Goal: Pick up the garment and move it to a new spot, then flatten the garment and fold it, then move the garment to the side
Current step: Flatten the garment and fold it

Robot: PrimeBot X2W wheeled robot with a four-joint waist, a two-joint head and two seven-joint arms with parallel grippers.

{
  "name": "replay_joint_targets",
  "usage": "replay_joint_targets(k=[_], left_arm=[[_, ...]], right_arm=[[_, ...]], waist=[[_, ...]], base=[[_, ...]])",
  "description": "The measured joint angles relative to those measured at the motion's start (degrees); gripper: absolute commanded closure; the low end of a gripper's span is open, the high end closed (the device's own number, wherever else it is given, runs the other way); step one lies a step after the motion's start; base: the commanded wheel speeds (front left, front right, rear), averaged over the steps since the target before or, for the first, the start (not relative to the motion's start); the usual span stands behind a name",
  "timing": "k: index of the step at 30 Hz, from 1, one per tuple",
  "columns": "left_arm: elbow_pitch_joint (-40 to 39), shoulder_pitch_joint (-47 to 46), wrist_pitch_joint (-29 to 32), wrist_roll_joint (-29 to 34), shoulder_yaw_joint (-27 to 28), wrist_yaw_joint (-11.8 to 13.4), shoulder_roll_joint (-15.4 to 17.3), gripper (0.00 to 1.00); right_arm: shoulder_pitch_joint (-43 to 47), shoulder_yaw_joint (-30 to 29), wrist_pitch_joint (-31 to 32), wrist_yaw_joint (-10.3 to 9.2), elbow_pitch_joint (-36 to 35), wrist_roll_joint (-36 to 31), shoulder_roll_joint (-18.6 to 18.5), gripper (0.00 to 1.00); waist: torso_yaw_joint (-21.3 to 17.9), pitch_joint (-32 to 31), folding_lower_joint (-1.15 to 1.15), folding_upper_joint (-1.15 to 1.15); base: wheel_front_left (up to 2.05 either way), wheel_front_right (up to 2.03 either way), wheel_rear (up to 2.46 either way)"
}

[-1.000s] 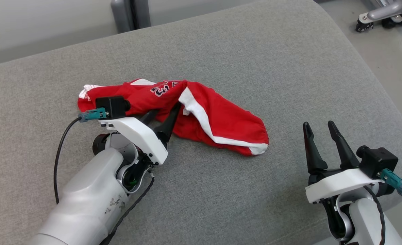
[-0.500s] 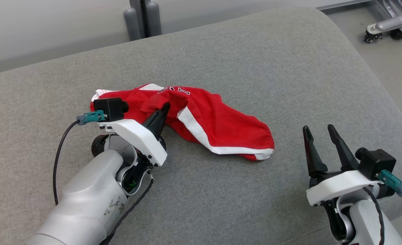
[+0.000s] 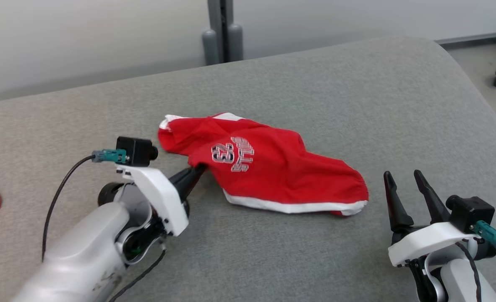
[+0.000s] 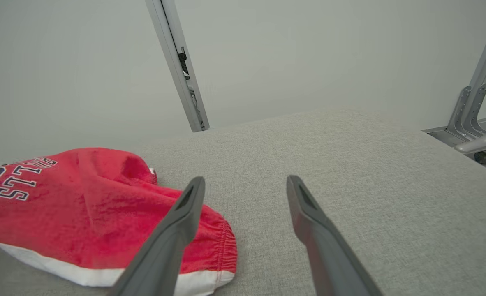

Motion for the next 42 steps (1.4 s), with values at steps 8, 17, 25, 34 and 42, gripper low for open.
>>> replay_joint_targets(k=[8,17,25,34,42], left_arm=[[-10.04,2.73,9.76,-2.23,-1.7,3.78,9.23,1.0],[-20.84,8.92,17.22,-5.45,-3.14,10.62,20.17,1.0],[-24.48,16.17,9.45,-8.64,0.14,14.46,22.26,0.0],[-27.64,21.0,-8.49,-4.92,5.47,16.71,22.36,0.0],[-32.55,24.1,-16.62,7.16,20.38,19.62,21.03,0.0]], right_arm=[[0.09,1.36,0.67,0.0,1.24,1.1,-0.69,0.0],[0.26,3.08,1.58,0.0,1.89,2.22,-1.25,0.0],[0.26,3.41,1.48,0.0,2.03,2.98,-1.86,0.0],[1.13,2.44,0.88,0.0,1.41,2.96,-2.33,0.0],[2.74,0.6,0.22,0.0,-3.23,2.37,-2.53,0.0]], waist=[[3.04,-2.58,0.0,0.0],[3.79,-3.43,0.0,0.0],[3.21,-2.59,0.0,0.0],[4.98,-2.41,0.0,0.0],[8.03,-3.74,0.0,0.0]], base=[[0.0,0.0,0.0],[0.0,0.0,0.0],[0.0,0.0,0.0],[0.0,0.0,0.0],[0.0,0.0,0.0]])
